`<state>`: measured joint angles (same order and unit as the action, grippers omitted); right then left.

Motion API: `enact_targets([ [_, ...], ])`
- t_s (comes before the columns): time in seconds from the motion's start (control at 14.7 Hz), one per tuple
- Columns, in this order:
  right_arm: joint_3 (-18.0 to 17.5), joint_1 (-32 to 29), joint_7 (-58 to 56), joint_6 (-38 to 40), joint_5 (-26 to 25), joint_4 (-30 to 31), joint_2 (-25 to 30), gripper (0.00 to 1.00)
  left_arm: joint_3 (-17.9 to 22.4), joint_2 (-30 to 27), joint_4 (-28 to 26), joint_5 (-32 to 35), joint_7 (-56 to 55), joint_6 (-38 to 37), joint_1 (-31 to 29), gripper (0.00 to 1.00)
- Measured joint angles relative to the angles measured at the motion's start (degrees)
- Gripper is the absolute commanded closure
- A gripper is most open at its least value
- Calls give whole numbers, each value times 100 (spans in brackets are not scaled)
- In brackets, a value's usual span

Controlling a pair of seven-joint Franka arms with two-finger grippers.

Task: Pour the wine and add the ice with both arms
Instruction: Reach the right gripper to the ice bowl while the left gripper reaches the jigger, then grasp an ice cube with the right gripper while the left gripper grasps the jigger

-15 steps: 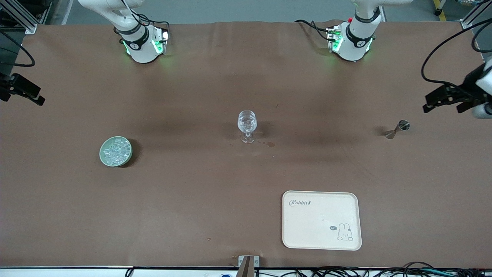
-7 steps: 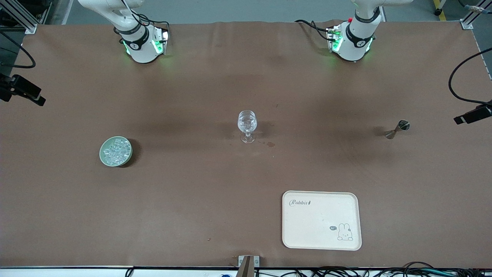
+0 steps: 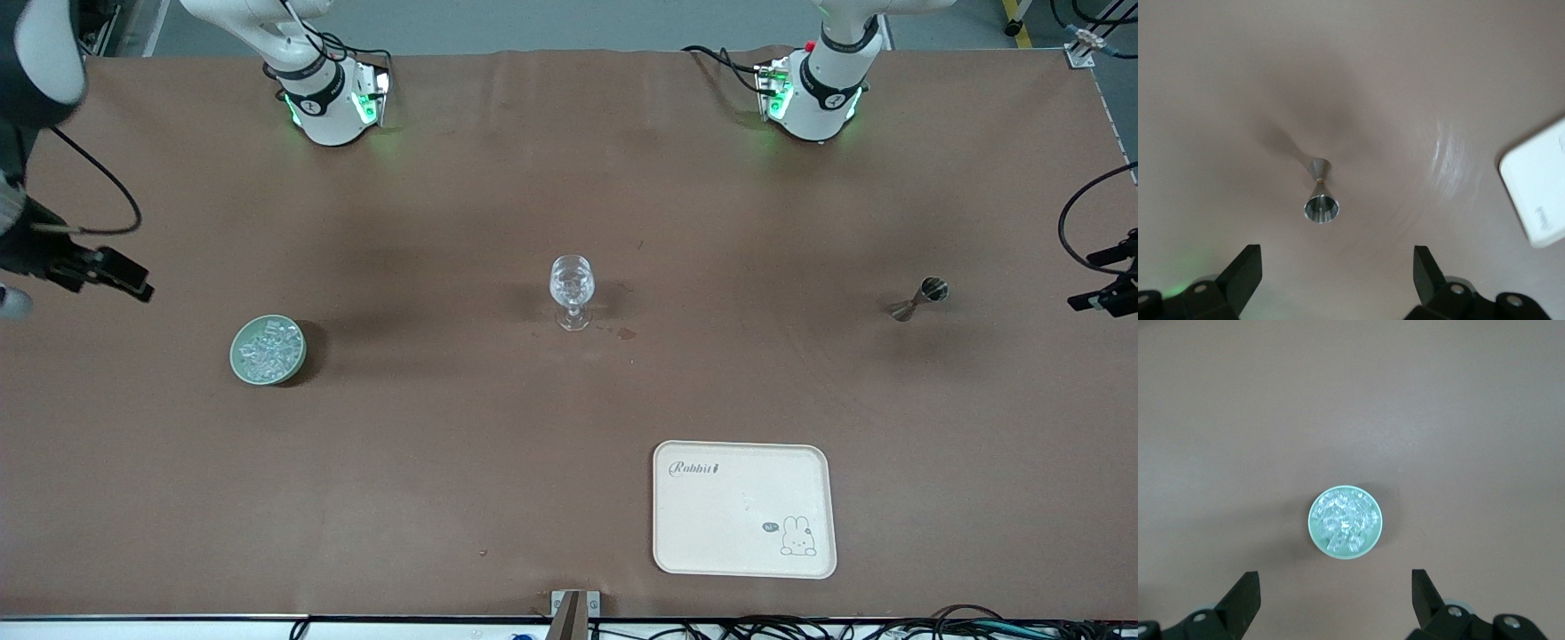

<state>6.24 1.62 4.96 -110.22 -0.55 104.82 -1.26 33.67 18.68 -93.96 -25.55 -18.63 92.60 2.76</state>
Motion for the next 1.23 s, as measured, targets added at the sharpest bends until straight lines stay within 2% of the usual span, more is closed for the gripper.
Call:
enact_targets([
  [0.41,21,-139,40,-1695,22,1175,-539,0,655,1396,-26,-1808,-311,-409,-129,0],
  [0.68,22,-219,48,-2677,36,1807,-855,0,711,2138,-38,-2448,-359,-764,-337,0],
  [0.96,-1,-199,52,-2965,36,1979,-1116,0,716,2625,-153,-2981,-449,-1061,-392,0],
  [1.23,-37,-124,58,-3268,36,2034,-1326,2,716,2877,-664,-3603,-88,-1109,-484,0],
])
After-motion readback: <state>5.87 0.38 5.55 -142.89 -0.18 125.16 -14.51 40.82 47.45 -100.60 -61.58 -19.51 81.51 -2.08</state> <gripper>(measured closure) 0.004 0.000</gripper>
